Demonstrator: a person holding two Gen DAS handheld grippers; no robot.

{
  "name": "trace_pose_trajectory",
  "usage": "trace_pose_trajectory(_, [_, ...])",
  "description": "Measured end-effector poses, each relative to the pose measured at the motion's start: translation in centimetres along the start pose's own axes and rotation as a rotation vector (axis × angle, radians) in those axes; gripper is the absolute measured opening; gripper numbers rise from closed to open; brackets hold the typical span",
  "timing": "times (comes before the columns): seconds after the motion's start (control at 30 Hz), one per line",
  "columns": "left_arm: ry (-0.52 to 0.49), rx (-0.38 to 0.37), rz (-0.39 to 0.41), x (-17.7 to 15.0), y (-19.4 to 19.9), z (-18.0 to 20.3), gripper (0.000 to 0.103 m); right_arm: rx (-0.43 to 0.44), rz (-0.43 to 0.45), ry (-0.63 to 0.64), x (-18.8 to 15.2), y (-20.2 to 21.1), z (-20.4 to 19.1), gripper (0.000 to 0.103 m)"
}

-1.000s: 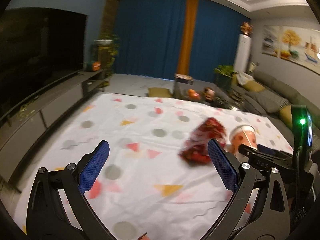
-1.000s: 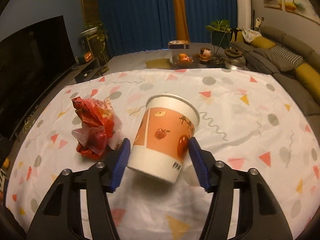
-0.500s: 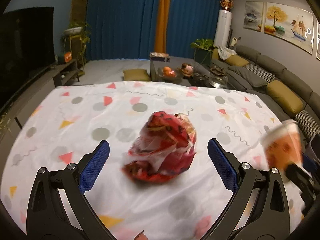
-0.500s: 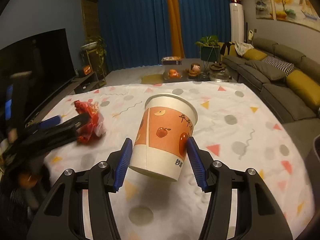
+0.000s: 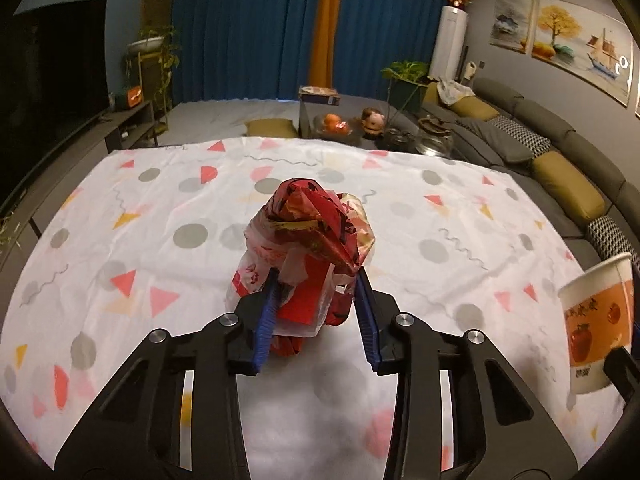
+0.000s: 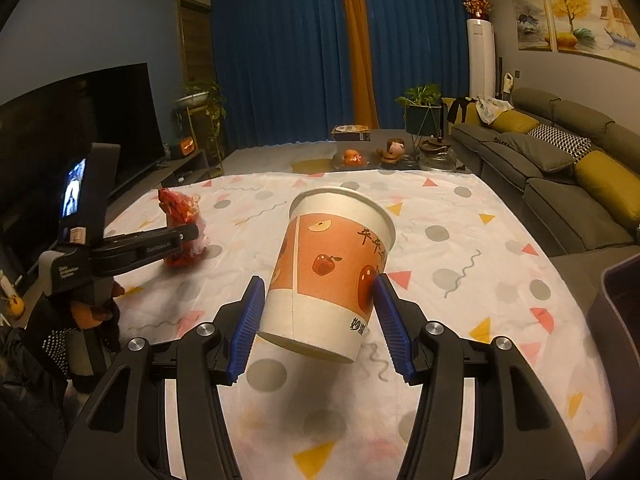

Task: Collect trash
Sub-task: 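Carry the red-white bag and white-orange cup over the grey bin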

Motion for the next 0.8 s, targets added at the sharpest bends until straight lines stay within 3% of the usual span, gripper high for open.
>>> trace_pose_trajectory(0.37, [-0.059,-0.12,0.116,-0.1,10.3,6.7,0.035,-0.037,0.073,-0.027,-0.8,8.7,2.3,0.055])
trace_pose_trajectory(0.57, [-0.127,-0.215,0.152,-1.1,14.9,13.2,0.035,-0.088,0.121,-0.077,-1.4,13.1,5.5,0.055])
trace_pose_trajectory(0.8, [-0.208,-0.334,0.153,-2.7,17.2,22.5,0.035,-0.2,0.166,-0.146,-2.2,17.4,12.1,0.055])
Point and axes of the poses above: each gripper's, at about its wrist camera, not at the fingertips, and y roughly against the way its jaws point, z to its right, x to its top, the point moved 10 cm from there along -y, roughly the way its jaws point, and after that the axes turned 5 degrees about x, right-handed, at the moved point
